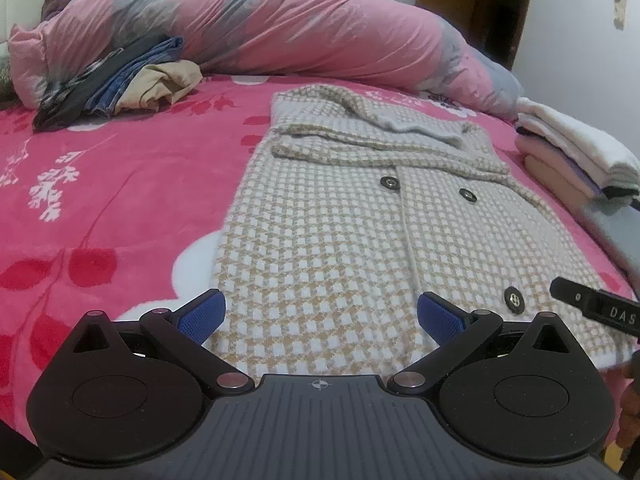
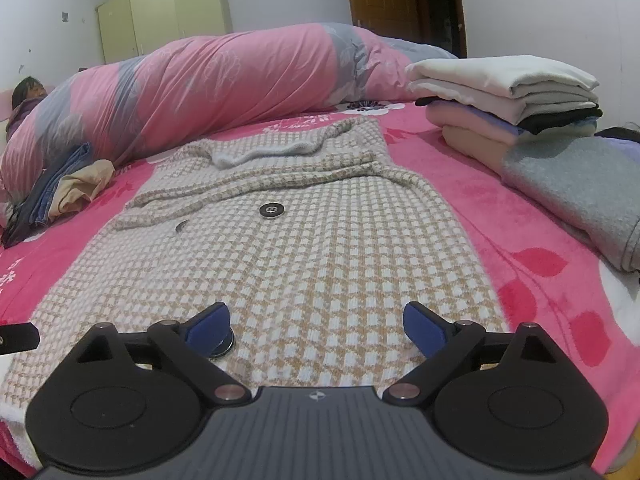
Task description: Fold clothes
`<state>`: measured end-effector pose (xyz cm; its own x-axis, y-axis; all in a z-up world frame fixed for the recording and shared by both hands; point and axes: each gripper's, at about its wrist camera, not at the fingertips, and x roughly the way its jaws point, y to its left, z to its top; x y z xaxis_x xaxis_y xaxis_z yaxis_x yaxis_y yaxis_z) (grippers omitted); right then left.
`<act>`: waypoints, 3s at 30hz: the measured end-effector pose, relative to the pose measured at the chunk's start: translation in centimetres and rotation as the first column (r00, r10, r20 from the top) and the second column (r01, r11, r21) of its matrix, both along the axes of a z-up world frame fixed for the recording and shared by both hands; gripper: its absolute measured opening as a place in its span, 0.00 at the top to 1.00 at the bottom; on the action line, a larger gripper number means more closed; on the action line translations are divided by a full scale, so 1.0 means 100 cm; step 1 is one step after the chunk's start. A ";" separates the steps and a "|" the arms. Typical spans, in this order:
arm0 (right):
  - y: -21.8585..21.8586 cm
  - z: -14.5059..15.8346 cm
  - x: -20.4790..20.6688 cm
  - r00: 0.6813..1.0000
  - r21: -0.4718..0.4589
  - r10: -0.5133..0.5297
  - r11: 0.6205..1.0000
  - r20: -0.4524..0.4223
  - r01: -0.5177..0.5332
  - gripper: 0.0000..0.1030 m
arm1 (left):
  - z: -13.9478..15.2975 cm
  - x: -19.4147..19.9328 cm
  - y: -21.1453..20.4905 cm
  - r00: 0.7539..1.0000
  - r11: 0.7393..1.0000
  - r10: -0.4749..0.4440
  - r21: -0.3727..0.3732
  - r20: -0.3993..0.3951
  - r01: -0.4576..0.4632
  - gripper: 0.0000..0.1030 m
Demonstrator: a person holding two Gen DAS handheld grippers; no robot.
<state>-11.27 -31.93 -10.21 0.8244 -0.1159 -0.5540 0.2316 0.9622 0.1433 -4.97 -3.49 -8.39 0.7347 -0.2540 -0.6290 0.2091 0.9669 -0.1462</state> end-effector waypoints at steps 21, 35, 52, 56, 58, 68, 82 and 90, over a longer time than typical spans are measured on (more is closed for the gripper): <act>-0.012 -0.007 -0.005 1.000 -0.111 -0.001 0.994 -0.005 0.001 0.61 | -0.015 -0.011 -0.041 0.980 0.982 -0.177 0.081 0.088 0.170 0.26; -0.040 0.003 -0.042 0.994 -0.162 -0.110 0.981 -0.028 0.104 0.68 | -0.023 -0.047 0.031 0.984 0.983 -0.181 -0.028 0.005 0.181 0.36; -0.001 -0.008 -0.019 0.954 0.586 0.295 0.766 0.046 -0.265 0.66 | -0.039 -0.023 0.084 0.991 0.964 -0.011 -0.266 -0.132 -0.025 0.44; 0.009 -0.014 -0.015 0.945 0.610 0.327 0.743 0.027 -0.274 0.66 | -0.040 -0.022 0.082 0.993 0.963 -0.013 -0.268 -0.119 -0.020 0.50; 0.014 -0.014 -0.015 0.941 0.611 0.337 0.741 0.020 -0.278 0.66 | -0.040 -0.022 0.082 0.993 0.960 -0.024 -0.280 -0.114 -0.008 0.62; 0.023 -0.024 -0.002 0.922 0.672 0.387 0.681 0.007 -0.291 0.64 | -0.037 -0.022 0.083 0.995 0.951 -0.051 -0.307 -0.088 0.021 0.90; 0.035 -0.068 0.014 0.919 0.906 0.394 0.384 0.013 -0.178 0.63 | -0.021 -0.015 0.092 0.998 0.900 -0.058 -0.433 -0.037 0.036 0.93; 0.045 -0.109 0.010 0.952 0.991 0.306 0.133 -0.009 -0.034 0.55 | -0.020 -0.016 0.095 0.998 0.885 -0.066 -0.462 -0.004 0.057 0.93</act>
<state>-10.23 -27.47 -21.10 0.6205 0.7588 -0.1980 0.2317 0.0638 0.9707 -6.55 6.03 -10.37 0.6974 -0.5630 -0.4434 0.2586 0.7748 -0.5770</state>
